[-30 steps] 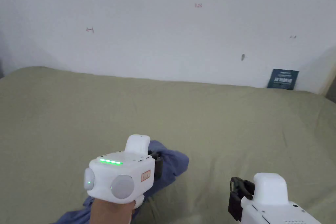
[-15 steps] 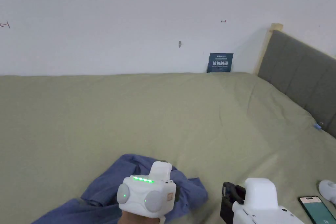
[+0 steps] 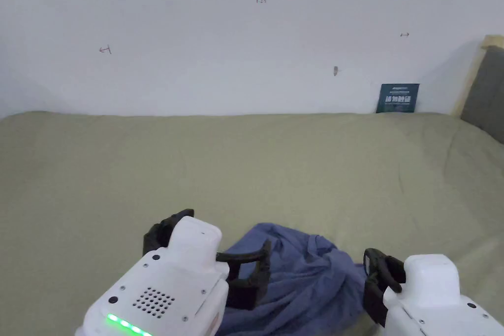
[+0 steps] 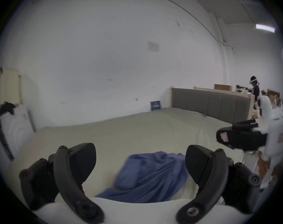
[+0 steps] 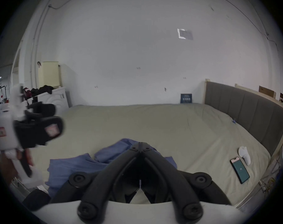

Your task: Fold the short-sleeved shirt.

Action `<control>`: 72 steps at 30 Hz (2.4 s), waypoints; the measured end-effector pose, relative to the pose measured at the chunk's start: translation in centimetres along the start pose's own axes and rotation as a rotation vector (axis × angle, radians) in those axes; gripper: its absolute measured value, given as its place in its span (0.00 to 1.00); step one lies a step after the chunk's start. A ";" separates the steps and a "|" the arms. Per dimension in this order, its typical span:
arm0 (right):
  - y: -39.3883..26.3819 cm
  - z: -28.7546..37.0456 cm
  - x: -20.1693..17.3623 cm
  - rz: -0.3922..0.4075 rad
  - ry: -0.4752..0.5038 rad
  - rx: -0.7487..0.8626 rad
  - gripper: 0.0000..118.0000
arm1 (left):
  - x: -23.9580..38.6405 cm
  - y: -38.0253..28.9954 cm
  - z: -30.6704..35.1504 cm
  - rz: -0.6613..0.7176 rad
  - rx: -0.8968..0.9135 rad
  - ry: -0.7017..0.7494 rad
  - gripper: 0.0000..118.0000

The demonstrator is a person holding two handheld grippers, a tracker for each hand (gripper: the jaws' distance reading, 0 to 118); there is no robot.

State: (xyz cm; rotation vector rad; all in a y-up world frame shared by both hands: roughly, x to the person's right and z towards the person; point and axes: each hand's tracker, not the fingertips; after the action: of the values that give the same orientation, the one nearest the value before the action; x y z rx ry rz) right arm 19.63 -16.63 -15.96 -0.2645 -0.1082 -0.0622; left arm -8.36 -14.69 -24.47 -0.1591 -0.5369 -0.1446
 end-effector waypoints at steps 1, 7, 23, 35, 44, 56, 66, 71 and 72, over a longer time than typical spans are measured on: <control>0.1 0.2 -0.8 0.004 0.008 0.005 0.01 | -1.2 -0.1 1.9 -0.007 -0.009 0.048 0.96; 0.1 0.5 -5.5 0.009 0.059 -0.009 0.01 | -8.9 -3.6 9.4 0.067 -0.187 0.249 0.36; -1.6 -1.7 -7.3 0.061 0.070 -0.105 0.01 | -21.3 -16.7 -1.7 0.194 -0.622 0.240 0.81; -2.7 -4.4 -4.0 0.011 0.014 -0.173 0.01 | -19.6 -20.3 -4.2 0.187 -0.790 0.227 0.39; -4.0 -6.0 2.0 -0.034 -0.054 -0.227 0.01 | -17.7 -15.1 -1.3 0.264 -0.687 0.198 0.02; -7.1 -15.7 16.4 -0.080 -0.218 -0.418 0.02 | -17.5 -12.1 -2.1 0.222 -0.598 0.205 0.02; -10.1 -25.7 16.0 -0.037 -0.144 -0.610 0.68 | -18.2 -12.9 -3.2 0.203 -0.614 0.245 0.02; -12.1 -25.6 13.5 -0.034 -0.090 -0.650 0.60 | -18.9 -13.8 -3.6 0.213 -0.617 0.246 0.02; -12.3 -25.5 13.2 -0.016 -0.134 -0.654 0.57 | -17.7 -13.2 -3.7 0.213 -0.615 0.245 0.02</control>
State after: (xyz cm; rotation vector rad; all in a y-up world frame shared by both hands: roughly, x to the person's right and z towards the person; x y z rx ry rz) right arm 34.28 -35.89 -35.77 -0.9220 -0.2228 -0.0948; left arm -23.95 -26.61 -35.34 -0.7855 -0.2143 -0.1160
